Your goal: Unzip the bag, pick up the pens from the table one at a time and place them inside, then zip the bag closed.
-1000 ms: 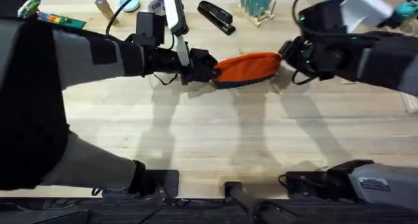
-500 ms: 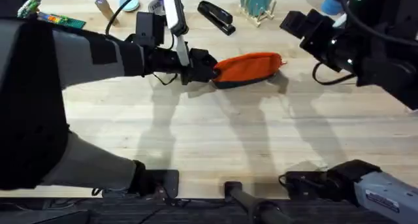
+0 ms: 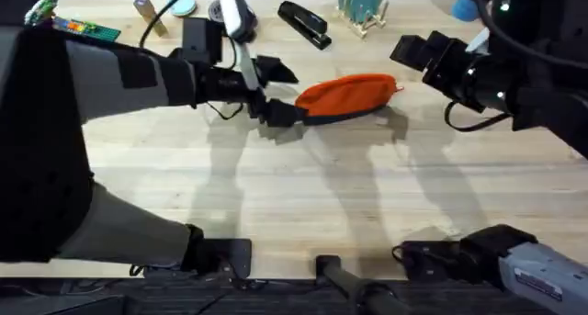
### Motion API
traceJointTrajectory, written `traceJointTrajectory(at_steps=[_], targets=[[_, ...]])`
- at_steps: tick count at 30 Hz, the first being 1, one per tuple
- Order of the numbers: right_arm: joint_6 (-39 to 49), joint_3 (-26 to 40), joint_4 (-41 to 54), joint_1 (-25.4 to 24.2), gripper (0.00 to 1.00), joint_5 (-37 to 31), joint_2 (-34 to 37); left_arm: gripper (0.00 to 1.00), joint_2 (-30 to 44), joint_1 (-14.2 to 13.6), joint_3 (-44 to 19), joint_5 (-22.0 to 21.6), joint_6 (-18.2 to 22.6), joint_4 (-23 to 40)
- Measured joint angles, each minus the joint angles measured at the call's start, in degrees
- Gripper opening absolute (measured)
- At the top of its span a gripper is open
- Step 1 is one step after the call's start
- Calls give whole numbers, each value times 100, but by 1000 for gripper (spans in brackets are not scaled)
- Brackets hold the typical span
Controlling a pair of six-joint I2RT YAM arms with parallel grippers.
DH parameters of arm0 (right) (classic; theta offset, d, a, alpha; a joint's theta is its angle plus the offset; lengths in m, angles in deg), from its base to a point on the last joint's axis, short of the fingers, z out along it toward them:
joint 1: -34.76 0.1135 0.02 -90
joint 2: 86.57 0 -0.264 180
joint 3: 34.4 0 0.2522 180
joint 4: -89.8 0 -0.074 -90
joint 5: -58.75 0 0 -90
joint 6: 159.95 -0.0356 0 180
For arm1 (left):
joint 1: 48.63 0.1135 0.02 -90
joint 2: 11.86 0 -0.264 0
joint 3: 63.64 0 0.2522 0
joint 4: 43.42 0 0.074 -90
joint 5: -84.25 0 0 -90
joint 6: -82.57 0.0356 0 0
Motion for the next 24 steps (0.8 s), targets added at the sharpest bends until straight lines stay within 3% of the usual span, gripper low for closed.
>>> traceJointTrajectory(at_steps=[1, 3, 9, 14, 24], targets=[[75, 0, -1, 0, 996, 0, -1, 948, -2, 72, -1, -2, -151, 3], [246, 0, 3, 0, 995, 1, 2, 993, -25, 184, -1, -9, -337, 28], [877, 0, 21, 0, 995, 2, -7, 996, -785, 279, 1, -334, -624, 760], [1363, 0, 75, 0, 995, 17, -248, 995, -2034, 275, -2, -914, -778, 1866], [2316, 0, 673, 0, 995, 302, -1019, 995, -4120, 275, -134, -2102, -1497, 4171]])
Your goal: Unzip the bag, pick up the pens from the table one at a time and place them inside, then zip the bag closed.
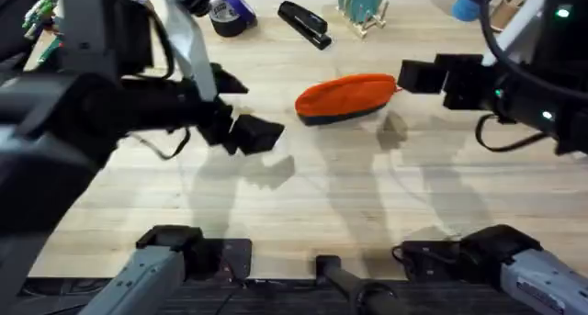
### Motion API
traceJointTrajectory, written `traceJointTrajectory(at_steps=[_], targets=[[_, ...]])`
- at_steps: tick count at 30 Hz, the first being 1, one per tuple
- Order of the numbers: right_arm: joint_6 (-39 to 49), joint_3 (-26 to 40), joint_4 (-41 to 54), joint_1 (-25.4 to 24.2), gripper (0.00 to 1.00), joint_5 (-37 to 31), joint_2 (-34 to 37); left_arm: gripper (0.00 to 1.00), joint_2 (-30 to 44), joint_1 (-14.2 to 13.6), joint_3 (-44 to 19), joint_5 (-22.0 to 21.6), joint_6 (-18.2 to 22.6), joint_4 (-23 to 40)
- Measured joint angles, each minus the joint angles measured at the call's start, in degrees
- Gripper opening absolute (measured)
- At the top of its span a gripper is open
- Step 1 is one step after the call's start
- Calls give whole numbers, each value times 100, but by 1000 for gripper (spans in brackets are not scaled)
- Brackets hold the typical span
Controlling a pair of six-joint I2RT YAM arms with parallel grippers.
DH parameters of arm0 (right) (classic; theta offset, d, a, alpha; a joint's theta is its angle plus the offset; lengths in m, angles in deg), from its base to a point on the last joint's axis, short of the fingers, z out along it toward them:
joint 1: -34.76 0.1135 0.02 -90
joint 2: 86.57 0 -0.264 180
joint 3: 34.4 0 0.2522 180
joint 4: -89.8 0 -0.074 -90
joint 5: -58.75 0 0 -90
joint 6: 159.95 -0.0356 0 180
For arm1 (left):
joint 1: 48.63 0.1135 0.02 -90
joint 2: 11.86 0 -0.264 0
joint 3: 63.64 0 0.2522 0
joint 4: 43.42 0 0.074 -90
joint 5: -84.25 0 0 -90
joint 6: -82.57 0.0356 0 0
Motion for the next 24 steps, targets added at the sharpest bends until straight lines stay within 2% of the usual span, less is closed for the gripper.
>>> traceJointTrajectory(at_steps=[8, 15, 18, 24], targets=[[475, 26, 1366, 0, 996, 370, -734, 995, -1015, 0, -476, -362, -282, 1787], [615, 338, 2547, 0, 996, 443, -1272, 996, -1338, 0, -1244, -586, -327, 3296], [635, 464, 2726, 0, 996, 445, -1518, 996, -1342, 0, -1500, -638, -333, 3606], [654, 509, 2758, 0, 996, 443, -1937, 995, -1340, 0, -1682, -697, -347, 3665]])
